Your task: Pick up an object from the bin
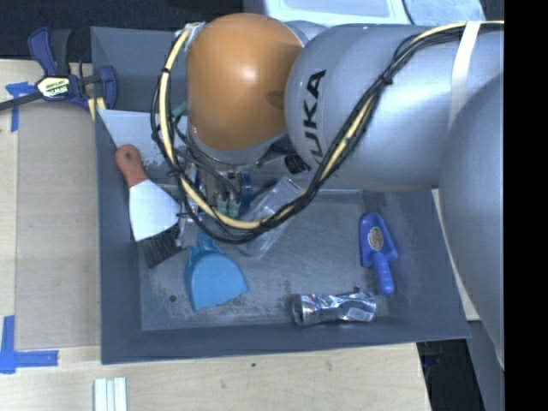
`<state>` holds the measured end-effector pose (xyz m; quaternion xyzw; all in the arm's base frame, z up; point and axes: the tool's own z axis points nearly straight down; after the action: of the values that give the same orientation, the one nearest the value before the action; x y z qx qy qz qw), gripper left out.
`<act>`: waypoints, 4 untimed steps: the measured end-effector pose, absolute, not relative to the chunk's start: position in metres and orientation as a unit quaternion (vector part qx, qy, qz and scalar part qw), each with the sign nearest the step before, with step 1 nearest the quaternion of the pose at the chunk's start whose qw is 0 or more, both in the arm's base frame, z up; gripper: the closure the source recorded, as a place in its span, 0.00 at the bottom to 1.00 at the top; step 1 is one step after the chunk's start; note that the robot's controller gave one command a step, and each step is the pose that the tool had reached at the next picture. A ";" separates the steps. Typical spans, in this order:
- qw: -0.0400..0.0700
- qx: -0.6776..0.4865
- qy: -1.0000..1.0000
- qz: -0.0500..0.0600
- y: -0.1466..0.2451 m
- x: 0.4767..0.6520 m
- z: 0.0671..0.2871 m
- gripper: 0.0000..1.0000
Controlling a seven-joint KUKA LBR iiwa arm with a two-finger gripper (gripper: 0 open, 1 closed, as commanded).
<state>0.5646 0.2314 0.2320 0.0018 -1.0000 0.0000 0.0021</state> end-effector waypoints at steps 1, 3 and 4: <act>-0.001 -0.001 -1.000 -0.001 0.230 0.567 0.236 0.00; -0.004 0.222 -0.975 -0.001 0.190 0.551 0.072 0.00; -0.003 0.221 -0.975 -0.002 0.205 0.569 0.071 0.00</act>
Offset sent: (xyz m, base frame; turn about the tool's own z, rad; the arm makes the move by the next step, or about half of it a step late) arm -0.0089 0.0073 -0.1620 -0.3693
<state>0.5693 0.2053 0.0714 0.2214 -0.9752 -0.0017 -0.0026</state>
